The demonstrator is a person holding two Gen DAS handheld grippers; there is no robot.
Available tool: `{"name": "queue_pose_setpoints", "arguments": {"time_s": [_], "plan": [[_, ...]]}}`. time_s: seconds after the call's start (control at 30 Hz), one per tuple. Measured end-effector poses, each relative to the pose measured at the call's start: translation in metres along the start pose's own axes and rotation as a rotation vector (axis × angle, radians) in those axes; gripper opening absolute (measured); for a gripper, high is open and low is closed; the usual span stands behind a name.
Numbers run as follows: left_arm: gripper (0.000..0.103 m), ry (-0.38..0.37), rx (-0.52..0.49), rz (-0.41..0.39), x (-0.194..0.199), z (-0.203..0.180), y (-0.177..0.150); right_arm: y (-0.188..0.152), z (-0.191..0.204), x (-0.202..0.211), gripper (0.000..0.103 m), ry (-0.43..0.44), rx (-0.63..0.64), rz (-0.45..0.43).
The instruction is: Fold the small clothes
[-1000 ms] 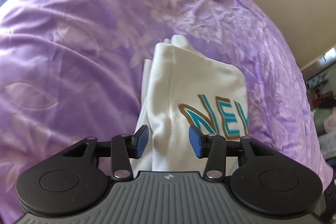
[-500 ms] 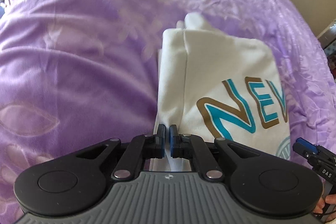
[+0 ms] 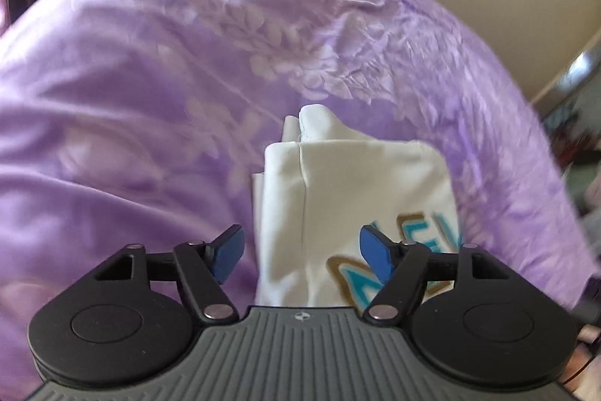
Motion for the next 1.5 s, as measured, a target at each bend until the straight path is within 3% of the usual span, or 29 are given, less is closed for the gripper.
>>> {"name": "queue_pose_setpoints", "arguments": {"time_s": [0.13, 0.3, 0.4, 0.5, 0.53, 0.6, 0.67, 0.77, 0.87, 1.1, 1.5], "plan": [[0.081, 0.023, 0.078, 0.034, -0.038, 0.018, 0.009, 0.009, -0.005, -0.018, 0.061, 0.033, -0.05, -0.005], [0.081, -0.134, 0.25, 0.024, -0.06, 0.037, 0.024, 0.016, -0.013, -0.044, 0.061, 0.122, -0.114, 0.0], [0.08, -0.189, 0.253, 0.049, -0.073, 0.034, 0.032, 0.016, -0.026, -0.064, 0.06, 0.167, -0.198, 0.016], [0.072, -0.195, 0.224, 0.071, -0.086, 0.028, 0.035, 0.02, -0.036, -0.078, 0.053, 0.224, -0.275, 0.008], [0.065, -0.188, 0.214, 0.073, -0.089, 0.026, 0.036, 0.022, -0.037, -0.082, 0.052, 0.242, -0.297, 0.008], [0.055, -0.177, 0.212, 0.072, -0.091, 0.024, 0.036, 0.025, -0.04, -0.092, 0.038, 0.266, -0.331, 0.012], [0.04, -0.175, 0.217, 0.067, -0.089, 0.025, 0.035, 0.026, -0.042, -0.101, 0.031, 0.291, -0.358, 0.012], [0.027, -0.169, 0.192, 0.037, -0.082, 0.021, 0.033, 0.027, -0.041, -0.104, 0.02, 0.292, -0.37, 0.009], [0.021, -0.133, 0.13, -0.004, -0.072, 0.009, 0.033, 0.034, -0.031, -0.096, 0.014, 0.282, -0.314, -0.015], [0.018, -0.04, -0.013, -0.11, -0.037, -0.032, 0.027, 0.057, 0.0, -0.07, 0.011, 0.23, -0.167, -0.067], [0.017, -0.021, -0.129, -0.25, 0.056, -0.096, 0.001, 0.074, 0.049, 0.021, 0.01, 0.225, -0.047, -0.17]]}}
Point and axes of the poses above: each gripper's, at about its wrist camera, not at the fingertips, and x roughly against the way its jaws point, z to its left, y to its top, the point moved 6 cm from there along -x, roughly the way its jaws point, and after that the axes turned 9 degrees about x, right-handed, at the moved point
